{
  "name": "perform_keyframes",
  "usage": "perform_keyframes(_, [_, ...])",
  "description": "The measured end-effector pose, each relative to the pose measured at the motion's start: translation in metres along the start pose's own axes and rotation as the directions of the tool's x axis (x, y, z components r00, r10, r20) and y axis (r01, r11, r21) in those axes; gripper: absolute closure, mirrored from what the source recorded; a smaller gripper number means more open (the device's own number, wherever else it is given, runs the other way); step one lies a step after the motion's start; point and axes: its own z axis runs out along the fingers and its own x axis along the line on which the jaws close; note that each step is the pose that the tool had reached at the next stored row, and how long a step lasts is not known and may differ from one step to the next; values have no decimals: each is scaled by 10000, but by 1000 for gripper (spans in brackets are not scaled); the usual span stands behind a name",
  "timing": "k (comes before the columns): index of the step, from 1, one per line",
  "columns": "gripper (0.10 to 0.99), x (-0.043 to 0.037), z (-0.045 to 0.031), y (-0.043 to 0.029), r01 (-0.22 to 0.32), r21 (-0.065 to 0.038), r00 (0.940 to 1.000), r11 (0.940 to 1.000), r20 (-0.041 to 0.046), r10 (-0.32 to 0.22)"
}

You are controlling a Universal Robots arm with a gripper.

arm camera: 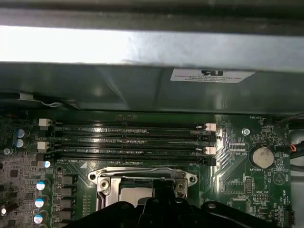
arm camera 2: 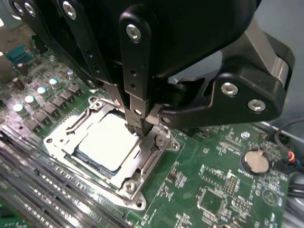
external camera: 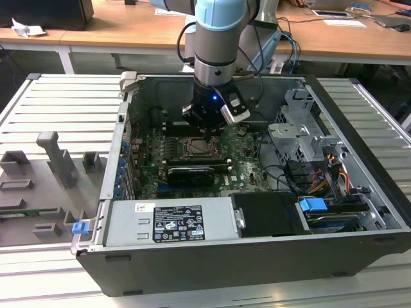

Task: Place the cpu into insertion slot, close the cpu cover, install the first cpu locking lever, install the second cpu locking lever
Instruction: 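Install the second cpu locking lever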

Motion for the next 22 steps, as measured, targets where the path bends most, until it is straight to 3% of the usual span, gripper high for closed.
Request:
perform_keyframes(5, [980,-4,-205,20,2,21,10000,10000,-1,-2])
perform_keyframes(9, [980,-3,-235,-39,1,23,10000,10000,1,-1])
perform_keyframes(11, [980,-2,-240,-84,0,24,10000,10000,0,0])
perform_keyframes(15, [980,2,-255,-281,-1,24,10000,10000,-11,1])
perform_keyframes(19, [980,5,-252,-426,-3,21,10000,10000,-33,3])
perform_keyframes(22, [980,8,-255,-490,-3,22,10000,10000,-34,3])
